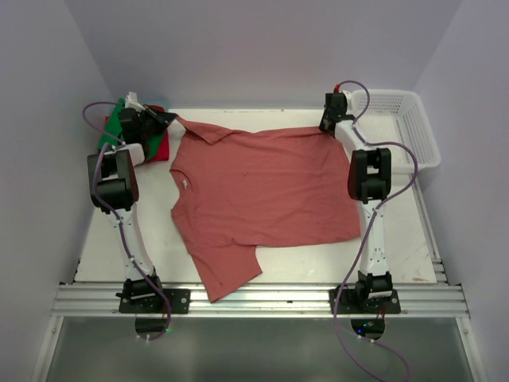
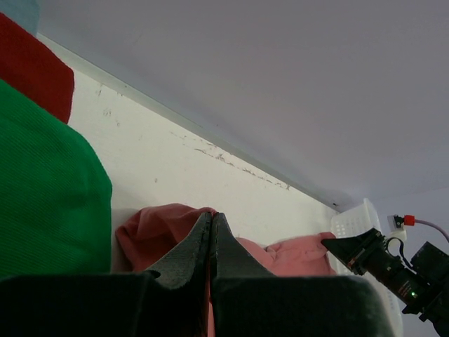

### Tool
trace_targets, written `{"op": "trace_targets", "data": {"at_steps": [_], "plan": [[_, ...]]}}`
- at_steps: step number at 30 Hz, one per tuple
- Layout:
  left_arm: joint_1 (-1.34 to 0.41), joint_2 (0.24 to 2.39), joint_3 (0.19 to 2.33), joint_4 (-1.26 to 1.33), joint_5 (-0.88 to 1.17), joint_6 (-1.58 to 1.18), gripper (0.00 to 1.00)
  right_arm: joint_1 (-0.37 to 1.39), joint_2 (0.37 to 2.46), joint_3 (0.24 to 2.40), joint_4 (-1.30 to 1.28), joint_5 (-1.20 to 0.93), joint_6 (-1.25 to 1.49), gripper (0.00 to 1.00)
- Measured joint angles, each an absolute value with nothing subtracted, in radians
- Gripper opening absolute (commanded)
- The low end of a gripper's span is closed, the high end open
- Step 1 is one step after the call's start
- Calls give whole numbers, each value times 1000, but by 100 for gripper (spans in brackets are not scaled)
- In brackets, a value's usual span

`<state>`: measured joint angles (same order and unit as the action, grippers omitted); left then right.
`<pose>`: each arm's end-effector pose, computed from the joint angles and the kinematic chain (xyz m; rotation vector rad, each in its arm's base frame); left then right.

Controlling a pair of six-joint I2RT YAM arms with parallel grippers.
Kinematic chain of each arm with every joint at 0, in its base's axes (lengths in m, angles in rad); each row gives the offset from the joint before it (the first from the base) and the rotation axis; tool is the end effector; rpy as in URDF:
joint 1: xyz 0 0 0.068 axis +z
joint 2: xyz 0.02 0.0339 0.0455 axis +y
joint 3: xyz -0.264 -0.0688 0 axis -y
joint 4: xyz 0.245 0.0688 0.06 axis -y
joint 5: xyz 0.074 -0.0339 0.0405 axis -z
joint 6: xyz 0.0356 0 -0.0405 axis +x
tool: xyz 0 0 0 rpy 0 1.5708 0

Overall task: Fold and stack the t-shirts
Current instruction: Grap the side of the flattened tshirt furthest away from the robot with both arms

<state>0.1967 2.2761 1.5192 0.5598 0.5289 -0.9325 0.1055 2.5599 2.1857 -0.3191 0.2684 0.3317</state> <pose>0.5068 0.0827 0.1694 -0.6276 1.7406 -0.9891 0.5717 0.0510 0.1556 0.3922 2.2009 -0.0670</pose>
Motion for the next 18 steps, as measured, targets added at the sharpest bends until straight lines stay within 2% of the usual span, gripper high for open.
{"op": "trace_targets", "data": {"at_steps": [3,18], "plan": [[197,2276,1520,560,529,-933,0,105,2559,2178,-312,271,329,0],[197,2273,1556,521,537,-893,0,106,2354,2043,-262,324,262,0]]}}
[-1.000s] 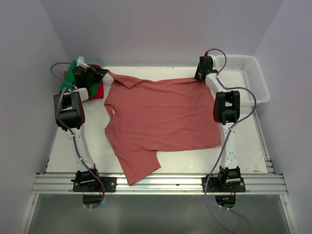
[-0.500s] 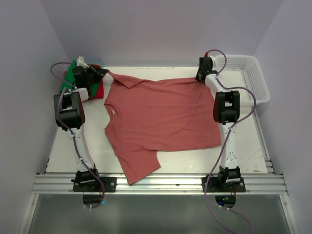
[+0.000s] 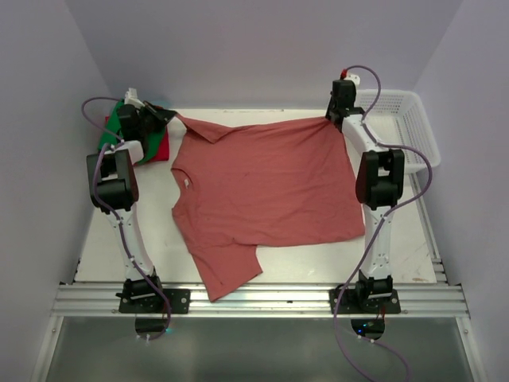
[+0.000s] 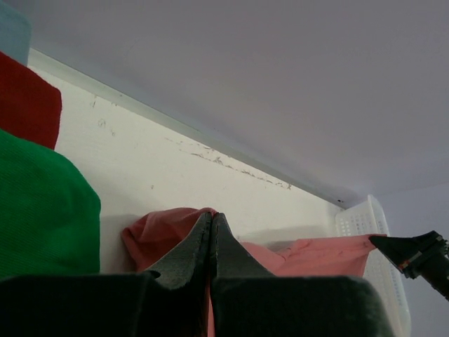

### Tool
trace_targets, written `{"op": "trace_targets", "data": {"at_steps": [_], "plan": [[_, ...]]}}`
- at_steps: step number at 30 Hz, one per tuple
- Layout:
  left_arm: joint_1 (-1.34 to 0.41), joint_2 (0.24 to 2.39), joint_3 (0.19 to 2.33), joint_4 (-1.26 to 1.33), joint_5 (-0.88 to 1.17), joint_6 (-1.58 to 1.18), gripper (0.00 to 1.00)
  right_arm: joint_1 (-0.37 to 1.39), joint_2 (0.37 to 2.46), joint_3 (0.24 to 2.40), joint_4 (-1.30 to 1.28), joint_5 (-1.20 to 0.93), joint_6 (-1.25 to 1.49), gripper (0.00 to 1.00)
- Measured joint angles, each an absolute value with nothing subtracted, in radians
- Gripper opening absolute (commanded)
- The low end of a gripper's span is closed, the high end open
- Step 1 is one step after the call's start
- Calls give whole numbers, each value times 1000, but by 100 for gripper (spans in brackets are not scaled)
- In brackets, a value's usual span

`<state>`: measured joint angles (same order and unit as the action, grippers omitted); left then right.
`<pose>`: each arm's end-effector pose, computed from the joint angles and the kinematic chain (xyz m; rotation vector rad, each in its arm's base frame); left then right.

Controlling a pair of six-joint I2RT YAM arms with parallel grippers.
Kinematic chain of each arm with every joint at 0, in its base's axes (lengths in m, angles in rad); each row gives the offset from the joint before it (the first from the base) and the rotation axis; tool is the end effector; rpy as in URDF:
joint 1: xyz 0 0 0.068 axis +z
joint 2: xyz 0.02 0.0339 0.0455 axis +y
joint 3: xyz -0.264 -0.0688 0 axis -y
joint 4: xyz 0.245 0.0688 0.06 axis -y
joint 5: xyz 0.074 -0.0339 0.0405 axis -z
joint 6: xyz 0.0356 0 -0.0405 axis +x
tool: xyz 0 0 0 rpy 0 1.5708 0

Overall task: Fold and stack the t-shirts
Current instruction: Grap the side of the flattened tshirt furthest away from the robot with both arms, then fold the flattened tshirt in 1/3 of the way

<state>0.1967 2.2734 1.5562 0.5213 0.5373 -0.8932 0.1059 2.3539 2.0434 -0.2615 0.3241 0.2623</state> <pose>0.5108 0.0832 0.1788 -0.5845 1.7483 -0.9691 0.5466 0.0467 0.2246 0.3514 2.0828 -0.1280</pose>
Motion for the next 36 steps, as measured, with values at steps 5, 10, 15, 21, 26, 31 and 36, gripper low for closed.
{"op": "trace_targets", "data": {"at_steps": [5,10,15,21,26,31,36], "plan": [[197,2243,1566,467,538,-879,0,106,2301,2028,-246,332,249,0],[197,2127,1503,416,526,-871,0,106,2269,1954,-239,348,249,0],[196,1898,1311,396,516,-870,0,107,2214,1805,-229,354,265,0],[175,1650,1106,336,505,-852,0,107,2117,1608,-207,356,297,0],[108,1419,917,236,477,-840,0,106,2067,1530,-184,359,310,0],[60,1192,775,121,447,-819,0,106,2035,1492,-177,361,321,0],[57,1052,746,-25,394,-781,0,106,1974,1445,-174,379,334,0]]}}
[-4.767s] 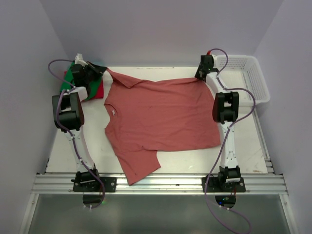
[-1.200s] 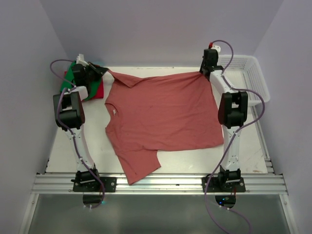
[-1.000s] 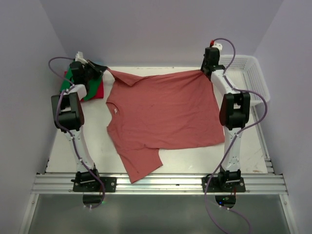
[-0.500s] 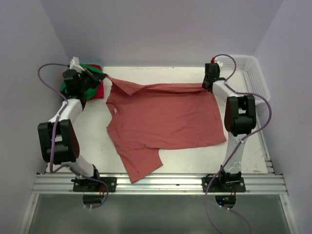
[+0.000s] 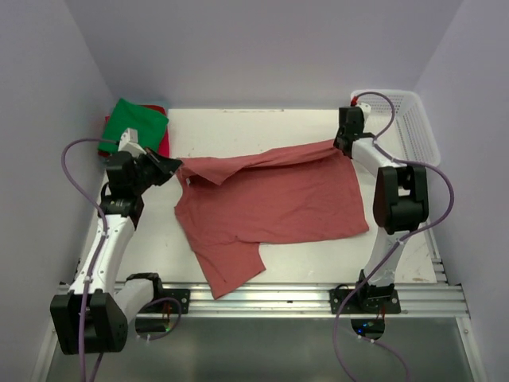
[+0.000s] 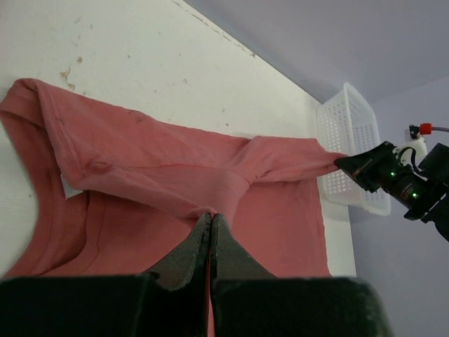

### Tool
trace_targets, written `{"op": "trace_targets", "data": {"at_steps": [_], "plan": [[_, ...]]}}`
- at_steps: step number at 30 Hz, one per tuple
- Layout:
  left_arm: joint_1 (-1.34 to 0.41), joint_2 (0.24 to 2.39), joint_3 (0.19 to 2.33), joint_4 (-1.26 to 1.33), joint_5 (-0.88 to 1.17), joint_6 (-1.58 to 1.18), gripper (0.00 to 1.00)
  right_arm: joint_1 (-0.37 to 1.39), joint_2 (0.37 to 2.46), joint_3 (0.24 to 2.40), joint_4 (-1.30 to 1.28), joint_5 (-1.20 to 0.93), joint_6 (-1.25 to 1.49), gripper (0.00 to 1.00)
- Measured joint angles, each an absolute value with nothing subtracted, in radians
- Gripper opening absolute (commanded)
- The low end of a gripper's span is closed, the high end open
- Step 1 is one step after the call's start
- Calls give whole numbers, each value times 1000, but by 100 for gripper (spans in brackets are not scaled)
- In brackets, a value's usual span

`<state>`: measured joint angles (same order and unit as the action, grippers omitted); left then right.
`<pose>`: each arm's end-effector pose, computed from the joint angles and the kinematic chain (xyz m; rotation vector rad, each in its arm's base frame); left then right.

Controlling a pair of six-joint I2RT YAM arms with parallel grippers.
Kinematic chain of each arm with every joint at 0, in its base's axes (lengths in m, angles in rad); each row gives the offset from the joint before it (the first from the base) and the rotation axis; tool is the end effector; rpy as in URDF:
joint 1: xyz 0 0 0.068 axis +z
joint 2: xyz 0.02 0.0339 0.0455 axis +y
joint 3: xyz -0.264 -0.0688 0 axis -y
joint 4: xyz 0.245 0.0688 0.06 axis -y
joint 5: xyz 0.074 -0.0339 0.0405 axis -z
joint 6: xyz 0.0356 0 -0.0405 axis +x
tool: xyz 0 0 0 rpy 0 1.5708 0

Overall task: Fold and stack the t-shirts
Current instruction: Fold the flattened tshirt in 1/3 of the way

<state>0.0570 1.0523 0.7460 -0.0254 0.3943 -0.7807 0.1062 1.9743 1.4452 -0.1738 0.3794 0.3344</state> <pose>0.2423 0.0001 0.2913 -0.5396 1.8956 -0.8571 0.4460 0.0343 0.2152 0.4475 2.1760 -0.1905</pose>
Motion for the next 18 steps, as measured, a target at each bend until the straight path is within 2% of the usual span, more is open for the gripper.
{"op": "trace_targets", "data": {"at_steps": [9,18], "plan": [[57,967,730,-188,336,-715,0,107,1872,1336,-176,407,355,0],[56,975,583,-213,337,-712,0,106,1861,1258,-185,410,374,0]]}}
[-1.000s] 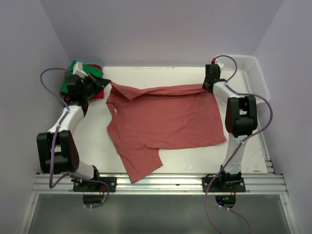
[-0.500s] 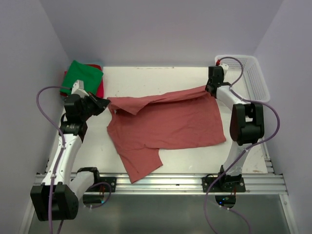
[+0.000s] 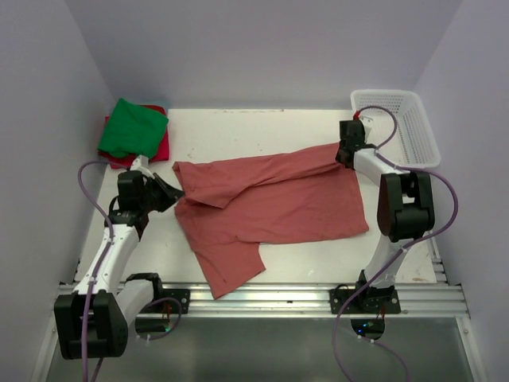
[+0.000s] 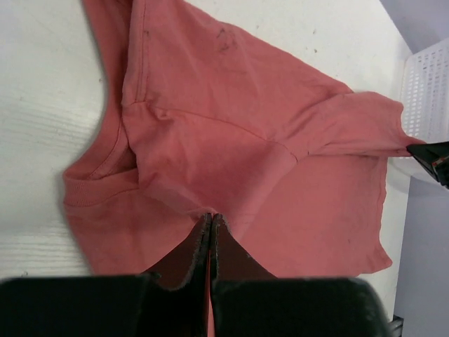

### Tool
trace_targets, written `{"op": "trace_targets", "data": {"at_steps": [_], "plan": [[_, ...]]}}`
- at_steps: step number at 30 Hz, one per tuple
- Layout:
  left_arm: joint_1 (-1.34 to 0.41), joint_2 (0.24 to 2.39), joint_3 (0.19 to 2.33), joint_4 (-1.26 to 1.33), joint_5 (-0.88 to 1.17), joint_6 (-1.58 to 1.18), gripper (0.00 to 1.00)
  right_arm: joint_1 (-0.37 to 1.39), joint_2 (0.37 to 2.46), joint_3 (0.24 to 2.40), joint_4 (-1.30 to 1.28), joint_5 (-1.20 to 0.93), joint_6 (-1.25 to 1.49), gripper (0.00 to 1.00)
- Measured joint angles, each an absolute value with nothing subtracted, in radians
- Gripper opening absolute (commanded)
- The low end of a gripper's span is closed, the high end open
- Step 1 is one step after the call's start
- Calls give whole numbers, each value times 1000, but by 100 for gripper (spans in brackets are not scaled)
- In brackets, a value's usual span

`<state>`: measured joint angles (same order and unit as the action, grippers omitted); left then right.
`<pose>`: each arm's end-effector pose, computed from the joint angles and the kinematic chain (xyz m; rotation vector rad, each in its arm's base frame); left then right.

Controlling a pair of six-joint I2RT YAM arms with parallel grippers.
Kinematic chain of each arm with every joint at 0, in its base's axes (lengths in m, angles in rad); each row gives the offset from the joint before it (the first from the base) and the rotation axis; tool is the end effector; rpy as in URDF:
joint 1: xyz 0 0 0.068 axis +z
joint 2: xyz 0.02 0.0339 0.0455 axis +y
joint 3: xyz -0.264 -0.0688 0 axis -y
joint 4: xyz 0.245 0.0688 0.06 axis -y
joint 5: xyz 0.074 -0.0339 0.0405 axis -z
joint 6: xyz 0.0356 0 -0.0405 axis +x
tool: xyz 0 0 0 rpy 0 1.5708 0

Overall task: Fold and stack the t-shirts
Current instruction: Fold the flattened tshirt in 1/3 of the way

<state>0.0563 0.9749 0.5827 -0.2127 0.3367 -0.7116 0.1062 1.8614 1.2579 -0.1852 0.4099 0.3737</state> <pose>0.2100 0.0001 0.2326 -0.6492 2.1359 -0.7330 0.4058 0.0290 0.2011 0.4982 2.2357 -0.2372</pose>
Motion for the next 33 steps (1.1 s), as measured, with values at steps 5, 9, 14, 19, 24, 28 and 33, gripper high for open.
{"op": "trace_targets", "data": {"at_steps": [5,9,14,19,24,28,33], "plan": [[56,995,569,-215,340,-712,0,106,1861,1254,-194,412,389,0],[56,995,569,-215,340,-712,0,107,1862,1241,-198,424,402,28],[56,977,569,-239,329,-714,60,107,1865,1240,-245,430,424,55],[49,845,569,-276,305,-744,100,128,1829,1217,-277,428,431,64],[38,743,569,-228,273,-748,100,160,1780,1262,-296,383,424,55],[37,866,553,-87,284,-756,48,161,1817,1351,-298,344,410,0],[36,1188,519,144,349,-775,0,161,1916,1400,-284,310,418,0]]}}
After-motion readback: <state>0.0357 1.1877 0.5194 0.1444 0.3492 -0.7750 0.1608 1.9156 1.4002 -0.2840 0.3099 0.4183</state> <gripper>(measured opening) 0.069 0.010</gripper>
